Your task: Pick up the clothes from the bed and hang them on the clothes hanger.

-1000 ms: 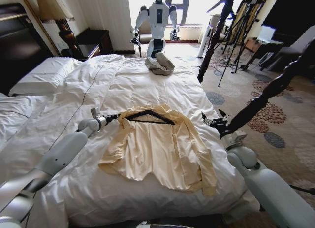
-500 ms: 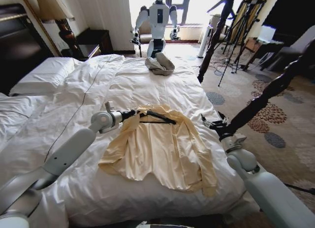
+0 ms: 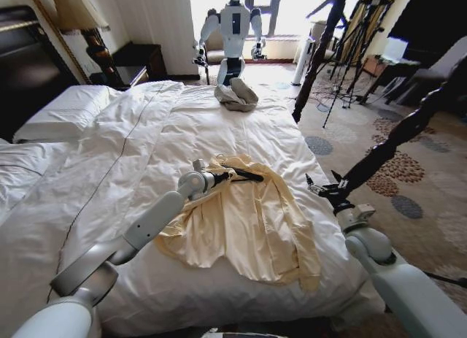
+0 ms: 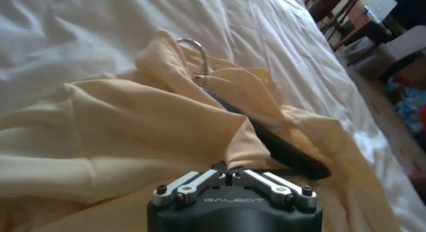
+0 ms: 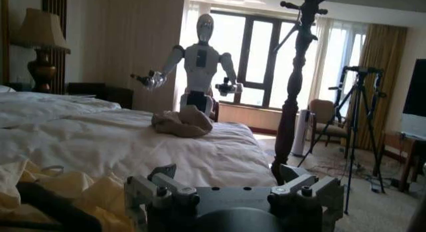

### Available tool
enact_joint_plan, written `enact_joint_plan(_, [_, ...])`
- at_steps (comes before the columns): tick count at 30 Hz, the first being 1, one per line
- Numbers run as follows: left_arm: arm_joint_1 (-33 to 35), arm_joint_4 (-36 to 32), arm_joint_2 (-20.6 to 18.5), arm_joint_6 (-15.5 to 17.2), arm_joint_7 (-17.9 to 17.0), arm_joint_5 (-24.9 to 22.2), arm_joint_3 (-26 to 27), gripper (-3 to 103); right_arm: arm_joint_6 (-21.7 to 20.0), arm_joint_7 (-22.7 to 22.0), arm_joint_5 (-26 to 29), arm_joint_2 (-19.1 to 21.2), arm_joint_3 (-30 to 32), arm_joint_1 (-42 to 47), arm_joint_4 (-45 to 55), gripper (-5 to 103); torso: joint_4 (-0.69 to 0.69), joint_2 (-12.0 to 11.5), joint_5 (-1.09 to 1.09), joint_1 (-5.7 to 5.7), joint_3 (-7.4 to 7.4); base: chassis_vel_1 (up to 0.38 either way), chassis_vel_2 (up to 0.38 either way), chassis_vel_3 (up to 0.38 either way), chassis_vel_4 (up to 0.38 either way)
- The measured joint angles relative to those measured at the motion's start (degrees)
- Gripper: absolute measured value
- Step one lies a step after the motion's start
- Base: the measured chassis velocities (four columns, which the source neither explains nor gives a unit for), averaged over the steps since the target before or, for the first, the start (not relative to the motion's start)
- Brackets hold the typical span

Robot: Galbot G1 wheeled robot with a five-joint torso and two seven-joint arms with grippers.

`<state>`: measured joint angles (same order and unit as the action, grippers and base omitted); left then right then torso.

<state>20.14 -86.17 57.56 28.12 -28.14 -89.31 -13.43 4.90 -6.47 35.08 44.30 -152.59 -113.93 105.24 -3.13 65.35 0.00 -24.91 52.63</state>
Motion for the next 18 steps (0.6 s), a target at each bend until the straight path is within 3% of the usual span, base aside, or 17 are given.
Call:
enact_joint_plan(3, [1.35,-1.94,-2.55,1.56,-0.54,-0.12,0.46,-3,0.04,0.07,0.0,0.12,-0.15,-0.36,-0.35,100,0.05,0.0,-0.03,0.0,0.0,0.0,0.0,0.0,0.0])
enact_joint_plan(5, [3.02,-4.16,-4.03,2.55,-1.7,-2.91,1.57,1,0.06,0.1,-0.06,0.29,-0.57,-0.81,-0.62,100,0.09,0.0,-0.03,0.0,0.0,0.0,0.0,0.0,0.0])
enact_joint_plan(11, [7.17,-11.62,-3.38,3.24,-6.24,-15.95,5.83,28,-0.18,0.01,-0.19,0.29,-1.76,-1.91,-0.58,100,0.0,0.0,0.01,0.0,0.0,0.0,0.0,0.0,0.0])
enact_joint_plan(12, [7.17,-11.62,-3.38,3.24,-6.24,-15.95,5.83,28,-0.18,0.01,-0.19,0.29,-1.76,-1.91,-0.58,100,0.0,0.0,0.01,0.0,0.0,0.0,0.0,0.0,0.0])
enact_joint_plan(15, [7.46,-13.57,-3.04,1.87,-6.78,-19.19,6.68,44,-0.28,-0.04,-0.32,0.37,-1.77,-1.73,-0.48,100,0.0,0.0,-0.02,0.0,0.0,0.0,0.0,0.0,0.0])
enact_joint_plan(16, [7.45,-13.72,-3.0,1.53,-6.59,-19.26,7.22,44,-0.31,-0.05,-0.4,0.55,-1.82,-1.61,-0.41,100,0.0,0.0,-0.03,0.0,0.0,0.0,0.0,0.0,0.0])
enact_joint_plan(17, [7.35,-13.86,-3.45,1.88,-5.86,-18.06,8.2,55,-0.32,-0.06,-0.58,0.86,-1.99,-1.55,-0.37,100,-0.01,0.0,-0.06,0.0,0.0,0.0,0.0,0.0,0.0])
enact_joint_plan(18, [7.35,-13.86,-3.45,1.88,-5.86,-18.06,8.2,55,-0.32,-0.06,-0.58,0.86,-1.99,-1.55,-0.37,100,-0.01,0.0,-0.06,0.0,0.0,0.0,0.0,0.0,0.0])
